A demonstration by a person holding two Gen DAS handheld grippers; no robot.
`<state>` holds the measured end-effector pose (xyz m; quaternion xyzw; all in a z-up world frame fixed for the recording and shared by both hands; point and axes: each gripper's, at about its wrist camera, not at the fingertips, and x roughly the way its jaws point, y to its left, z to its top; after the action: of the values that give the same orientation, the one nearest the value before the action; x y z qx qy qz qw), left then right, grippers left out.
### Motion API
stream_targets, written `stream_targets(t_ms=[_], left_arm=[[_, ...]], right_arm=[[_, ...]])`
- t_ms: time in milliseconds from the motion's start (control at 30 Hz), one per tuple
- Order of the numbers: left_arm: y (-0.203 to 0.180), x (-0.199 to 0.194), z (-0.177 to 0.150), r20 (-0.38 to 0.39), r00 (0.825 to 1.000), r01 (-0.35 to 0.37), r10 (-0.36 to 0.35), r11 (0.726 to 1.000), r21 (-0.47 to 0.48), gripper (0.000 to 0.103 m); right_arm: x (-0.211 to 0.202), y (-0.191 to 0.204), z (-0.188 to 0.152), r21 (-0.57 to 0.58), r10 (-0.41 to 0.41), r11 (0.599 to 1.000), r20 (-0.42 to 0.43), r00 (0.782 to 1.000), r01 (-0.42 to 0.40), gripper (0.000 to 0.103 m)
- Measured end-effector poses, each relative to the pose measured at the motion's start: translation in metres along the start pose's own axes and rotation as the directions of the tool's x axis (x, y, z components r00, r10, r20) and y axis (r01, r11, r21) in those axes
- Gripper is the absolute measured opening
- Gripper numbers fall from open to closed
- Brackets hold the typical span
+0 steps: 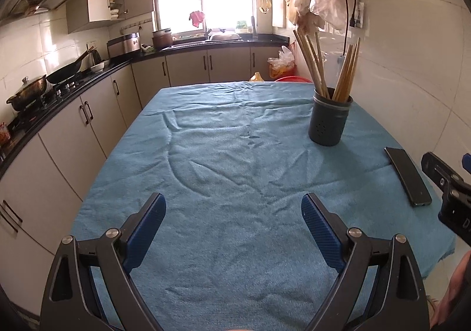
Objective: Organize utensils
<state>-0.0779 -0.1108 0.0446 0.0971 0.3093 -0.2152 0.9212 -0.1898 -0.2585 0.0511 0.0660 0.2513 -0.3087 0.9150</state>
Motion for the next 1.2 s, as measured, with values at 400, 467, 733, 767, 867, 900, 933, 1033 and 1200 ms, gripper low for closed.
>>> stream_targets(t_ms=[400, 467, 733, 767, 867, 900, 933, 1033, 1200], left_arm=[[-0.001, 0.007, 0.0, -0.013, 1.0, -0.005, 0.005, 1.0, -0.003, 0.092], [-0.001, 0.008, 0.001, -0.015, 1.0, -0.006, 0.006, 1.0, -0.003, 0.092], [0.002, 0.009, -0.001, -0.018, 1.0, -0.008, 0.008, 1.0, -0.006, 0.092], [0.002, 0.009, -0.001, -0.018, 1.0, -0.007, 0.007, 1.0, -0.006, 0.092], [0.002, 0.009, -0.001, -0.018, 1.0, -0.008, 0.008, 1.0, -0.006, 0.092], [0.002, 0.009, -0.001, -0.018, 1.0, -0.007, 0.007, 1.0, -0.006, 0.092], [0.003, 0.009, -0.001, -0.018, 1.0, -0.008, 0.008, 1.0, -0.007, 0.092], [0.005, 0.01, -0.002, -0.02, 1.0, -0.008, 0.008, 1.0, -0.014, 0.092], [0.007, 0.012, -0.004, -0.025, 1.0, -0.012, 0.011, 1.0, -0.02, 0.092]], right_arm=[[0.011, -0.002, 0.0, 0.012, -0.007, 1.0, -0.023, 1.0, 0.007, 0.103], [0.012, -0.001, 0.0, 0.011, -0.006, 1.0, -0.029, 1.0, 0.007, 0.103], [0.016, 0.0, -0.002, 0.005, -0.006, 1.0, -0.044, 0.999, 0.006, 0.103], [0.017, 0.0, -0.002, 0.004, -0.005, 1.0, -0.045, 0.999, 0.005, 0.103], [0.018, 0.002, -0.003, -0.003, -0.006, 1.0, -0.051, 0.999, 0.006, 0.103], [0.018, 0.002, -0.003, -0.003, -0.006, 1.0, -0.051, 0.999, 0.006, 0.103], [0.018, 0.003, -0.003, -0.003, -0.004, 1.0, -0.053, 0.999, 0.004, 0.103], [0.019, 0.004, -0.004, -0.007, -0.004, 1.0, -0.058, 0.998, 0.004, 0.103], [0.02, 0.007, -0.006, -0.013, -0.002, 1.0, -0.061, 0.998, 0.001, 0.103]])
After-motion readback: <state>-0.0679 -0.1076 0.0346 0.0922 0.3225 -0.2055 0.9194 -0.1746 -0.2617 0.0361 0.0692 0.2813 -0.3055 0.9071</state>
